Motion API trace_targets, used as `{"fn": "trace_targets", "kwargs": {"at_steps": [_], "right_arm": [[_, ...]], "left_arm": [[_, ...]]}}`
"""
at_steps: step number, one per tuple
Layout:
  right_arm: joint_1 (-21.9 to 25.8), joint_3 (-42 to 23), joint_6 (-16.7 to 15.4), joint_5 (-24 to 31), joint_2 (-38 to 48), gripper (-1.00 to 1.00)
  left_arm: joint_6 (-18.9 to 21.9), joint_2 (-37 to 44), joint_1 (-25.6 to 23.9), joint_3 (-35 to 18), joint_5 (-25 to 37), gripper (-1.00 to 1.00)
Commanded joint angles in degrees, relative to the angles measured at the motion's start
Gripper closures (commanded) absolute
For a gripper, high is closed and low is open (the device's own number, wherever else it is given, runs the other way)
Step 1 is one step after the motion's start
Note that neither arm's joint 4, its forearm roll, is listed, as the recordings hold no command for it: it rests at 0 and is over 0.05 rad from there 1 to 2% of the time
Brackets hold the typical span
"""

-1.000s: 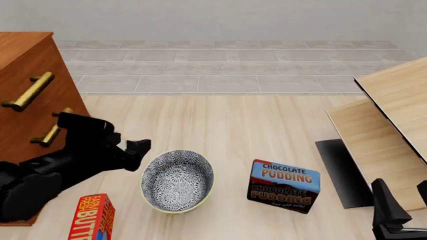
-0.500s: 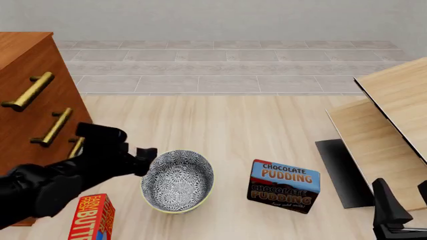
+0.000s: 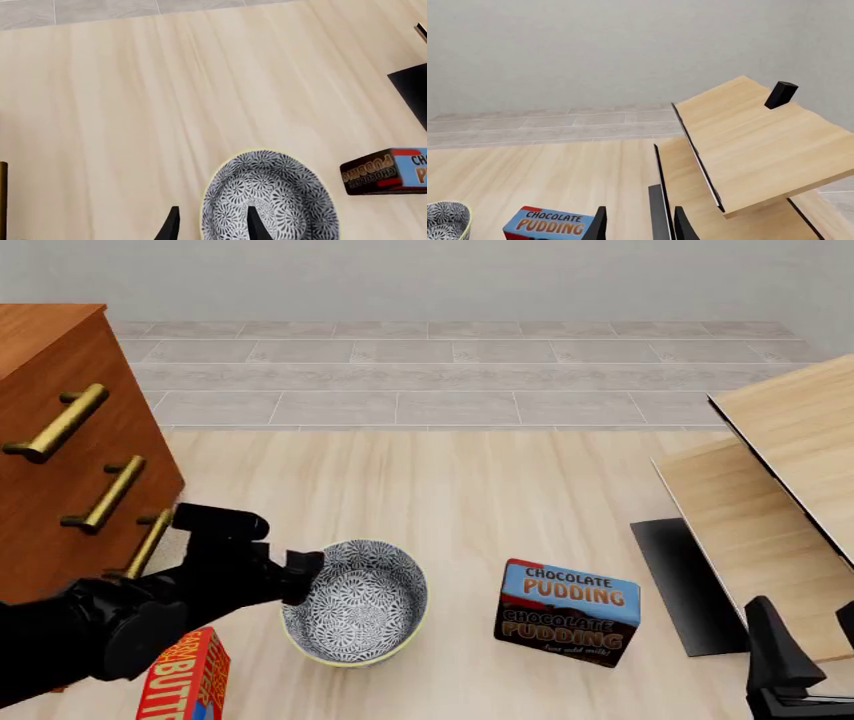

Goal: Close the top drawer of the cabinet and put the bowl on top of it.

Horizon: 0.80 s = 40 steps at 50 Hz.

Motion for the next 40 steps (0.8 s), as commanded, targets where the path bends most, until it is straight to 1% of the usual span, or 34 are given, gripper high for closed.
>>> {"fn": "trace_targets", "kwargs": {"at_steps": [1,16,27,40], "right_arm": [[-0.11,0.09,0.05,-0.08,-0.05,-1.00],[-0.35,0.13,0.27,-0.13,-0.06,-1.00],[-0.47,-0.11,0.28,0.08,-0.03,-1.00],[-0.57,0.06,0.14,-0.01,-0.14,-1.00]], "left_arm": [[-1.01,2.90,-0.54,0.94,-2.80,-1.00],[-1.23,6.72,-0.22,1.84,-6.19,-1.00],[-2.06,8.48,-0.43,2.21,-7.78,-1.00],[-3.10,11.62,-1.08,3.71,-11.17,-1.00]]}}
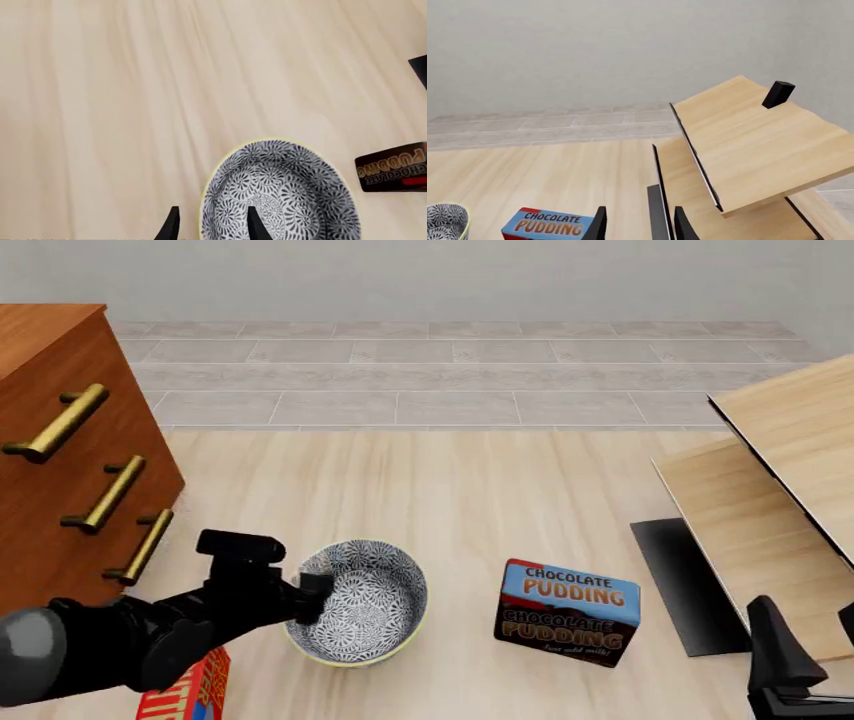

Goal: Close the top drawer of the cabinet and put the bowl on top of it.

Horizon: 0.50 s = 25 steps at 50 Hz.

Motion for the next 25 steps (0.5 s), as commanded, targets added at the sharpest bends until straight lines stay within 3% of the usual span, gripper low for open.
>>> {"fn": "trace_targets", "kwargs": {"at_steps": [1,25], "right_arm": [[-0.04,0.11,-0.15,-0.07,-0.06,-1.00],[0.43,-0.10,-0.78,0.31,-0.03,-1.00]], "left_arm": [[-0.75,2.69,-0.25,1.18,-2.80,-1.00],[-1.79,8.24,0.02,2.48,-7.83,-1.00]]}}
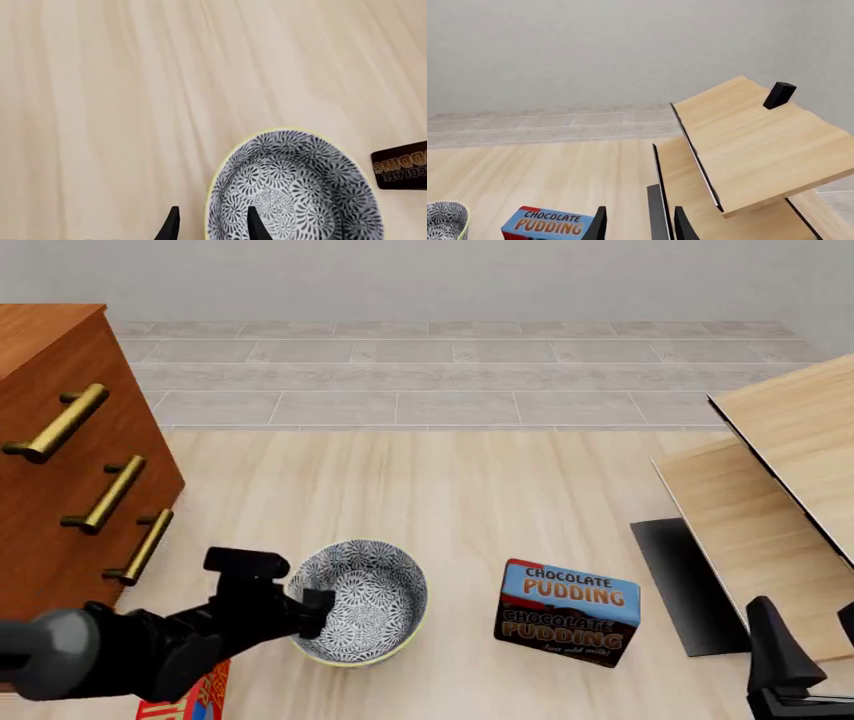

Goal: Close the top drawer of the cabinet and put the bowl on top of it.

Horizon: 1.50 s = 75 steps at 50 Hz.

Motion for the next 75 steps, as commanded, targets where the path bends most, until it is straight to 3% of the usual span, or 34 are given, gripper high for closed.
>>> {"fn": "trace_targets", "kwargs": {"at_steps": [1,17,18,31,42,43,45,48,52,59,67,75], "right_arm": [[0.24,-0.09,-0.29,0.16,0.01,-1.00],[0.14,-0.10,-0.13,0.09,0.02,-1.00],[0.10,-0.12,-0.12,0.11,0.02,-1.00],[-0.06,-0.15,0.07,0.05,-0.02,-1.00],[-0.31,-0.02,0.30,-0.18,-0.04,-1.00],[-0.32,-0.04,0.31,-0.17,-0.03,-1.00],[-0.33,-0.04,0.33,-0.16,-0.04,-1.00],[-0.31,-0.07,0.37,-0.14,-0.05,-1.00],[-0.37,-0.16,0.38,-0.07,-0.05,-1.00],[-0.40,-0.13,0.43,-0.09,-0.04,-1.00],[-0.32,-0.20,0.28,-0.04,-0.05,-1.00],[-0.08,-0.02,0.14,-0.19,-0.06,-1.00]], "left_arm": [[-0.69,2.52,-0.19,0.56,-2.27,-1.00],[-1.47,5.10,-1.13,1.11,-4.79,-1.00],[-0.87,4.81,-0.56,1.14,-4.73,1.00],[-1.10,0.99,0.40,1.37,-3.56,1.00],[-2.39,-8.19,-2.27,2.24,0.44,1.00],[-1.70,-9.91,-1.65,2.13,1.43,1.00],[-6.22,-9.33,-1.15,1.57,3.07,1.00],[-3.96,-13.54,-1.90,1.31,5.02,1.00],[-6.49,-17.56,-2.86,0.29,9.35,1.00],[-5.48,-24.63,-2.85,-1.49,15.27,1.00],[-8.63,-32.10,-3.89,-5.79,24.82,1.00],[-10.22,-35.18,-2.61,-9.23,31.64,1.00]]}}
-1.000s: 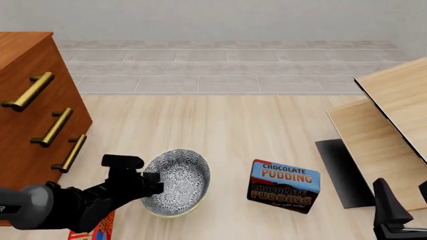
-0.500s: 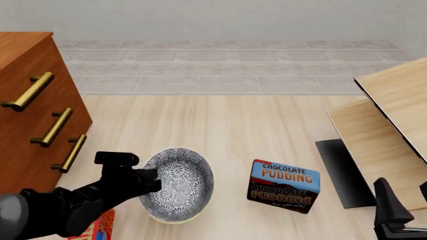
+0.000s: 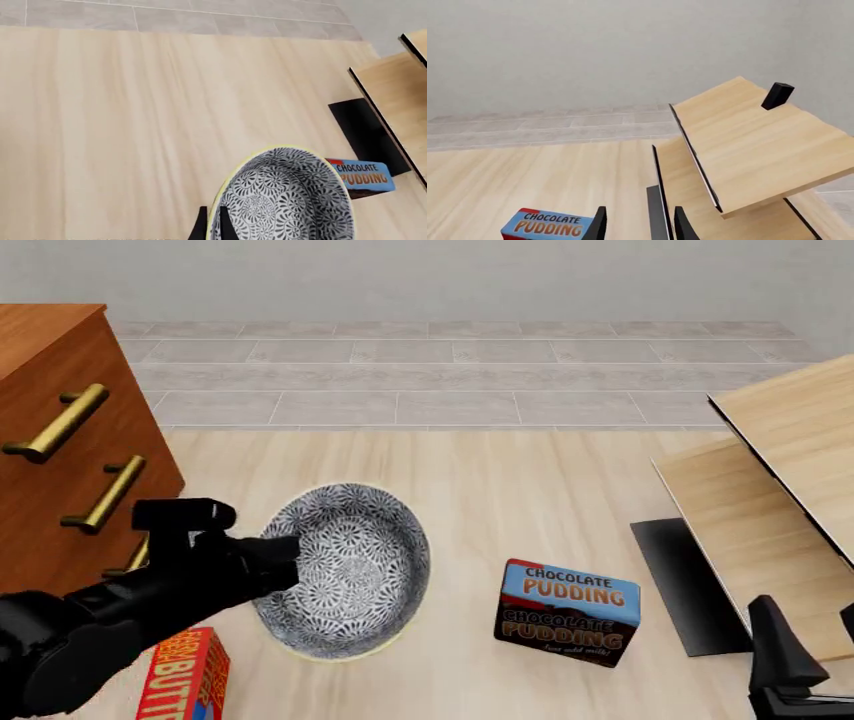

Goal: Close the top drawer of the cabinet and put the bowl on top of it.

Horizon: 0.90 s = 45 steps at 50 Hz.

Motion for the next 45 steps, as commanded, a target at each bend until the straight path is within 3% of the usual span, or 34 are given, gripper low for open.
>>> {"fn": "trace_targets", "kwargs": {"at_steps": [1,7,10,12,21,25,42,45], "right_arm": [[0.19,0.13,-0.13,-0.11,-0.01,-1.00],[0.29,0.16,-0.33,-0.02,0.01,-1.00],[0.50,0.05,-0.50,0.15,0.01,-1.00],[0.63,-0.06,-0.60,0.26,0.03,-1.00],[0.85,0.07,-0.66,0.26,0.04,-1.00],[0.80,0.21,-0.63,0.13,0.04,-1.00],[0.86,0.09,-0.70,0.22,0.09,-1.00],[0.86,-0.03,-0.73,0.32,0.11,-1.00]], "left_arm": [[-1.95,-6.43,0.97,-4.68,9.90,1.00],[-4.17,-8.79,0.61,-7.64,15.73,1.00],[-2.03,-9.37,2.20,-9.80,18.97,1.00],[2.47,-9.83,6.03,-12.22,22.00,1.00],[0.46,-10.60,9.72,-16.98,29.66,1.00],[2.03,-11.11,11.44,-19.45,33.03,1.00],[-4.06,-11.96,22.78,-29.88,43.45,1.00],[-5.38,-10.91,20.61,-32.97,44.76,1.00]]}}
